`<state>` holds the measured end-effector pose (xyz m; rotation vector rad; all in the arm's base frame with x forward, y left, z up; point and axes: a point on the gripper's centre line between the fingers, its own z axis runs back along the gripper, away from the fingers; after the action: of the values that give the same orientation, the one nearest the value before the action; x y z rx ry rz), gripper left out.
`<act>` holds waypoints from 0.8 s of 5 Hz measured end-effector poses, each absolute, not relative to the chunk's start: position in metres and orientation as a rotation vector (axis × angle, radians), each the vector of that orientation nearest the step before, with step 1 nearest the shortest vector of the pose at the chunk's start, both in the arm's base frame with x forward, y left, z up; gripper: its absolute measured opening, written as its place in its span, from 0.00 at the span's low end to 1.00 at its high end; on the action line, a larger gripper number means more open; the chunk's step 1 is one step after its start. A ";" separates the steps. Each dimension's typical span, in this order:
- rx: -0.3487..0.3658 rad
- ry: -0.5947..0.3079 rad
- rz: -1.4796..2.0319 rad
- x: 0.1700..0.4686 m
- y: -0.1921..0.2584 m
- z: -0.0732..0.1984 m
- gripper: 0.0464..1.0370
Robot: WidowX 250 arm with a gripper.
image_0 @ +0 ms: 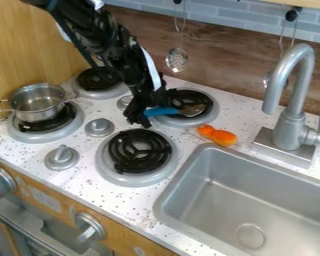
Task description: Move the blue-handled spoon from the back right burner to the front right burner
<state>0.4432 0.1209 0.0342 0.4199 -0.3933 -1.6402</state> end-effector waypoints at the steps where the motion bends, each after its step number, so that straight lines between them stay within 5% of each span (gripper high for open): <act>1: 0.420 -0.409 -1.614 0.449 0.123 0.033 0.95; 3: 0.392 -0.433 -1.573 0.467 0.124 0.031 0.92; 4: 0.407 -0.395 -1.568 0.467 0.125 0.030 0.65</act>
<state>0.4671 0.1246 0.0300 0.4074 -0.3950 -1.5680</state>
